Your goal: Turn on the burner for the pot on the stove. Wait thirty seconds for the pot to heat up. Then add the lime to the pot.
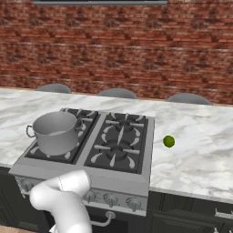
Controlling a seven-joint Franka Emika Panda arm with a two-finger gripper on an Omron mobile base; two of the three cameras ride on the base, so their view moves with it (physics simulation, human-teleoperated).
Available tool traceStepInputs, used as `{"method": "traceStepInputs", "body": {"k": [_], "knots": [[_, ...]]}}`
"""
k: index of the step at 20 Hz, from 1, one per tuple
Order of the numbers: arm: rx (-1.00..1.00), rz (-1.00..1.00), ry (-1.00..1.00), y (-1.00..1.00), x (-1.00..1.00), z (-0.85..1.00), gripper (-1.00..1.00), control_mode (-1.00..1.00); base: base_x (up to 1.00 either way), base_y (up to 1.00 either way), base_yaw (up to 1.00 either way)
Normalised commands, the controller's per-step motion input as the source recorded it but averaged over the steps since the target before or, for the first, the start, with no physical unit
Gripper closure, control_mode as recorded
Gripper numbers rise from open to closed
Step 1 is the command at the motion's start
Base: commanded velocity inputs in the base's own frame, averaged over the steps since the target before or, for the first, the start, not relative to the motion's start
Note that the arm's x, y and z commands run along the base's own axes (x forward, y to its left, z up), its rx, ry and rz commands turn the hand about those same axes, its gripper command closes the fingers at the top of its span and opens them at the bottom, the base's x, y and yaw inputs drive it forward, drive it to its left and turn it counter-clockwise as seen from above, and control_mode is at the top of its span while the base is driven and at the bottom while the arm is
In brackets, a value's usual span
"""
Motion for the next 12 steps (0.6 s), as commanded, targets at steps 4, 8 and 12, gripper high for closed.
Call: {"method": "traceStepInputs", "body": {"k": [4, 8, 12], "knots": [[0.0, 0.0, -0.09, -0.04, 0.19, -0.11, -1.0, -1.0, 0.0, 0.0, 0.0], [0.0, 0.0, -0.08, -0.12, 0.21, -0.02, -1.0, -1.0, 0.0, 0.0, 0.0], [0.0, 0.0, -0.01, -0.18, 0.31, -0.01, -1.0, -1.0, 0.0, 0.0, 0.0]]}}
